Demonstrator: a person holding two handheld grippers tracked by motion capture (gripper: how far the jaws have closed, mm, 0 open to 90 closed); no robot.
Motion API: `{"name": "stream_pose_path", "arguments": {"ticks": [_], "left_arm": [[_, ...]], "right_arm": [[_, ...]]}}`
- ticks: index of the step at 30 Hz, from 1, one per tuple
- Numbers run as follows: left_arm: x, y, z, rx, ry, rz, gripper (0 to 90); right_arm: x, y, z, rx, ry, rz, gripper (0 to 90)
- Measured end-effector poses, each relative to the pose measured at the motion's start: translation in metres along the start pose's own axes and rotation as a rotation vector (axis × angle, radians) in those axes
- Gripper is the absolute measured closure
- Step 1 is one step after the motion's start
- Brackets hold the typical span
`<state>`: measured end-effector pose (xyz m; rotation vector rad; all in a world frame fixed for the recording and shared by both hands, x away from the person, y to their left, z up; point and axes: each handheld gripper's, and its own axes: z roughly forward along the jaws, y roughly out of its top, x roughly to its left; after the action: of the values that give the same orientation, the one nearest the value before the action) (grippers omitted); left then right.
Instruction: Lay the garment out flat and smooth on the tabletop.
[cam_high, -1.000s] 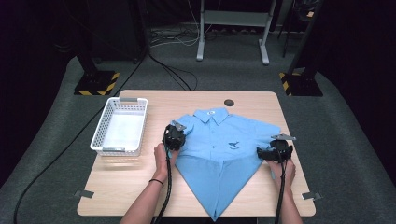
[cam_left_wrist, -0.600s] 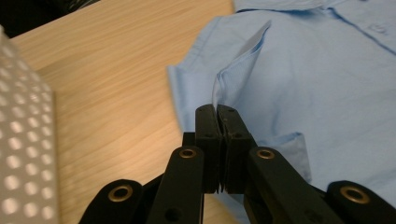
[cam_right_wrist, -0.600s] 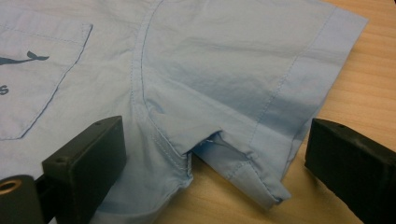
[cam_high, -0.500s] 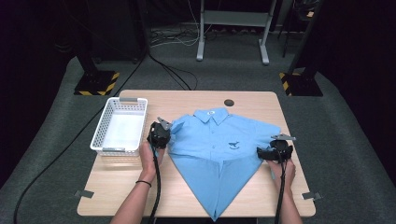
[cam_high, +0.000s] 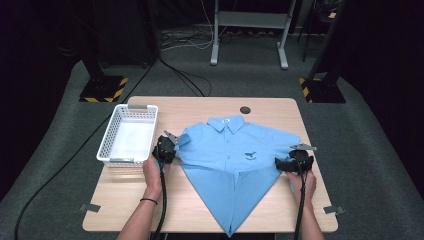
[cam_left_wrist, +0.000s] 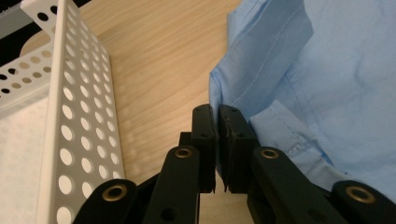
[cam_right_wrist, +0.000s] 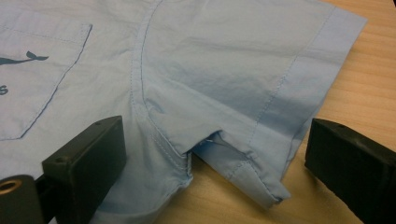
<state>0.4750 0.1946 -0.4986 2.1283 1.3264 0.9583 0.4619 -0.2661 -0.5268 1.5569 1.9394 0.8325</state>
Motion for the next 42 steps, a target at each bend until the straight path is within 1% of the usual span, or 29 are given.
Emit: {"name": "stream_pose_path", "arguments": {"ticks": [3,4,6,7,9,10,11,12,14,15,16,17,18,19,22,25,26,27,29,30,32,33,35,37,38,40,42], "left_arm": [[0.001,-0.003,0.001,0.007,0.015,-0.005,78.9],[0.001,-0.003,0.001,0.007,0.023,-0.001,75.3],[0.002,-0.004,0.000,0.007,0.030,-0.005,71.5],[0.002,-0.005,-0.002,0.006,0.040,-0.010,71.5],[0.003,-0.005,-0.004,0.000,0.041,-0.021,61.4],[0.003,-0.005,-0.005,-0.002,0.042,-0.027,61.4],[0.004,-0.005,-0.007,-0.006,0.040,-0.036,56.3],[0.004,-0.005,-0.010,-0.021,0.023,-0.045,54.8],[0.003,-0.003,-0.014,-0.035,0.019,-0.044,45.9],[0.003,-0.001,-0.020,-0.056,0.001,-0.055,40.4],[0.001,0.000,-0.023,-0.067,0.000,-0.053,37.4],[0.001,0.000,-0.023,-0.067,0.000,-0.053,34.8],[-0.002,0.003,-0.028,-0.089,-0.005,-0.059,31.9],[-0.004,0.004,-0.031,-0.100,-0.007,-0.057,30.5],[-0.010,0.007,-0.036,-0.123,-0.047,-0.053,26.0],[-0.018,0.008,-0.035,-0.136,-0.140,-0.072,22.4],[-0.021,0.009,-0.032,-0.131,-0.177,-0.073,20.7],[-0.026,0.009,-0.029,-0.120,-0.201,-0.070,20.1],[-0.033,0.008,-0.022,-0.106,-0.273,-0.064,17.0],[-0.036,0.008,-0.018,-0.100,-0.303,-0.065,16.1],[-0.040,0.006,-0.011,-0.087,-0.364,-0.079,13.4],[-0.041,0.005,-0.007,-0.081,-0.378,-0.089,12.7],[-0.042,0.003,0.000,-0.057,-0.408,-0.092,11.4],[-0.040,0.000,0.005,-0.028,-0.420,-0.096,10.8],[-0.038,-0.003,0.007,-0.019,-0.425,-0.111,10.0],[-0.032,-0.008,0.010,-0.013,-0.437,-0.128,8.9],[-0.027,-0.012,0.011,-0.014,-0.436,-0.148,7.9]], "right_arm": [[0.000,0.000,0.000,0.000,0.000,0.000,4.4],[0.000,0.000,0.000,0.000,0.000,0.000,4.4],[0.000,0.000,0.000,0.000,0.000,0.000,4.4],[0.000,0.000,0.000,0.000,0.001,0.000,4.4],[0.000,0.000,0.000,0.000,0.001,0.000,4.4],[0.000,0.000,0.000,0.000,0.001,0.000,4.4],[0.000,0.000,0.000,0.000,0.001,0.000,4.5],[0.000,0.000,0.000,0.000,0.001,0.000,4.5],[0.000,0.000,0.000,0.000,0.001,0.000,4.6],[0.000,0.000,0.000,0.000,0.001,0.001,4.7],[0.000,0.000,0.000,0.000,0.002,0.001,4.7],[0.000,0.000,0.000,0.000,0.002,0.001,4.7],[0.000,0.000,0.000,0.000,0.003,0.001,4.7],[0.000,0.000,0.000,0.000,0.002,0.001,4.7],[0.000,0.000,0.000,0.000,0.003,0.002,4.7],[0.000,0.000,0.000,0.000,0.003,0.002,4.8],[0.000,0.000,0.000,0.000,0.003,0.002,4.7],[0.000,0.000,0.000,0.000,0.004,0.003,4.8],[0.000,0.000,0.000,0.000,0.003,0.002,4.8],[0.000,0.000,0.000,0.000,0.003,0.002,4.8],[0.000,0.000,0.000,0.000,0.004,0.003,4.8],[0.000,0.000,0.000,0.000,0.004,0.002,4.8],[0.000,0.000,0.000,0.000,0.003,0.002,4.8],[0.000,0.000,0.000,0.000,0.003,0.002,4.8],[0.000,0.000,0.000,0.000,0.003,0.002,4.8],[0.000,0.000,0.000,0.000,0.004,0.002,4.7],[0.000,0.000,0.000,0.000,0.003,0.002,4.8]]}}
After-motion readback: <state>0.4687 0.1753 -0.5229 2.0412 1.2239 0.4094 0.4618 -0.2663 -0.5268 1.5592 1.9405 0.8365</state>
